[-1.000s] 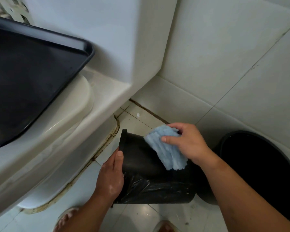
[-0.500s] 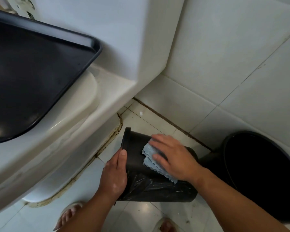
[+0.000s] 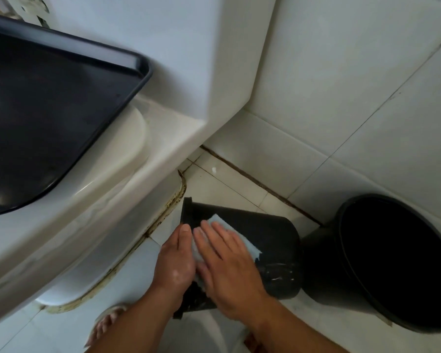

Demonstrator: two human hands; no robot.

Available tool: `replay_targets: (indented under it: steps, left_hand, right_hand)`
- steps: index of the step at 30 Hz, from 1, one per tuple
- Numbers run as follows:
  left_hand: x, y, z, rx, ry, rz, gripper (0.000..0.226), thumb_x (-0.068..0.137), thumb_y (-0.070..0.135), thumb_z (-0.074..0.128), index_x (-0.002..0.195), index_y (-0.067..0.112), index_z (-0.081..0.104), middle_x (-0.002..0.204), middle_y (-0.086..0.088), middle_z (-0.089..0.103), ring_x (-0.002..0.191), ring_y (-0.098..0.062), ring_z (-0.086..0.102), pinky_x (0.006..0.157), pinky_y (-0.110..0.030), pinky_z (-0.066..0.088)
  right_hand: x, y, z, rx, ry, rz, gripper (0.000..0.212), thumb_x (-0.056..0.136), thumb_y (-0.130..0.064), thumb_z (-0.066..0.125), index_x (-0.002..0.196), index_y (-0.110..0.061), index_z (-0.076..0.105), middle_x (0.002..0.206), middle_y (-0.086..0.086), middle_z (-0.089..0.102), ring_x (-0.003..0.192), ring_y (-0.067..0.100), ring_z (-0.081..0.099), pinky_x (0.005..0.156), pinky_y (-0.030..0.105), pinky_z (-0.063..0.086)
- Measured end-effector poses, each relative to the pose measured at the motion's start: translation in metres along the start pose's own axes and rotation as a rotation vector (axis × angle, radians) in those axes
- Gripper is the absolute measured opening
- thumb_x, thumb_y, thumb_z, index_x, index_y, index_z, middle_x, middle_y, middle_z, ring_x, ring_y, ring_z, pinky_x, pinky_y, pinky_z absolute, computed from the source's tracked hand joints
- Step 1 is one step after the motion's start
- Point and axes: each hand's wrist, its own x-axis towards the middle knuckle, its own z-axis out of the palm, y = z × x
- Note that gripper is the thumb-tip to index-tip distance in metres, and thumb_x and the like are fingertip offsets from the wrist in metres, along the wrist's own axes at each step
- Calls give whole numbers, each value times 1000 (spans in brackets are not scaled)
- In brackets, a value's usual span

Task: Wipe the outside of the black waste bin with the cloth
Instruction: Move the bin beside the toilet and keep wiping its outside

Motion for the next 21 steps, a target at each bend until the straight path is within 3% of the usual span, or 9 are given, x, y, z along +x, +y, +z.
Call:
replay_targets:
  steps: [3,5,7,10,12,15,17,21]
  left_hand:
    - [-2,-1,0,-28,-9,-23,45,102,59,31,101,29,64,102,-8,67,97,-24,65,81,-38,51]
    - [-3,-2,2,-45,-9,-46,46,101,62,29,109,32,63,108,-5,66,103,-23,62,94,-41,50]
    - [-2,-3,3,-54,-7,-54,51,98,67,29,123,35,61,116,-4,66,111,-24,61,105,-47,47]
    - [0,-4,3,-98,-56,-96,52,97,69,31,119,33,63,109,-9,71,102,-27,68,95,-48,54]
    - [1,-3,0,-120,-85,-110,48,102,61,31,115,34,67,103,-8,74,97,-26,71,85,-43,56]
    - [1,-1,-2,-180,-103,-151,47,103,59,32,121,34,67,109,-8,75,102,-27,70,90,-46,56]
    - [-2,-1,-1,-218,-113,-179,49,101,60,35,127,31,65,111,-8,75,104,-26,70,93,-45,55]
    - [-12,-10,4,-268,-55,-205,53,100,61,37,126,26,68,106,-5,77,99,-24,72,84,-39,57]
  right_hand:
    - [3,52,-4,-63,-12,190,65,98,-64,15,155,-34,22,162,-1,27,149,18,24,119,46,17]
    - [3,84,-9,-95,-7,386,71,96,-65,1,154,-33,25,162,-1,28,149,17,22,121,43,14]
    - [5,86,-10,-58,9,473,72,95,-61,-2,154,-31,26,160,-2,32,148,16,24,122,42,15]
    - [16,43,-8,30,8,420,63,98,-59,7,154,-36,22,158,-3,35,148,20,26,121,50,21]
    - [17,21,-4,43,-11,307,59,100,-60,11,154,-39,21,161,-1,29,151,22,19,122,52,16]
    - [27,24,-10,45,-73,200,53,103,-59,16,154,-44,18,165,-3,22,153,19,11,123,49,6]
    - [41,32,-14,103,-68,247,49,105,-55,20,153,-44,25,161,-6,29,151,16,17,122,46,7]
    - [61,26,-12,95,-30,259,47,106,-48,20,148,-39,38,154,-4,43,145,18,30,120,45,14]
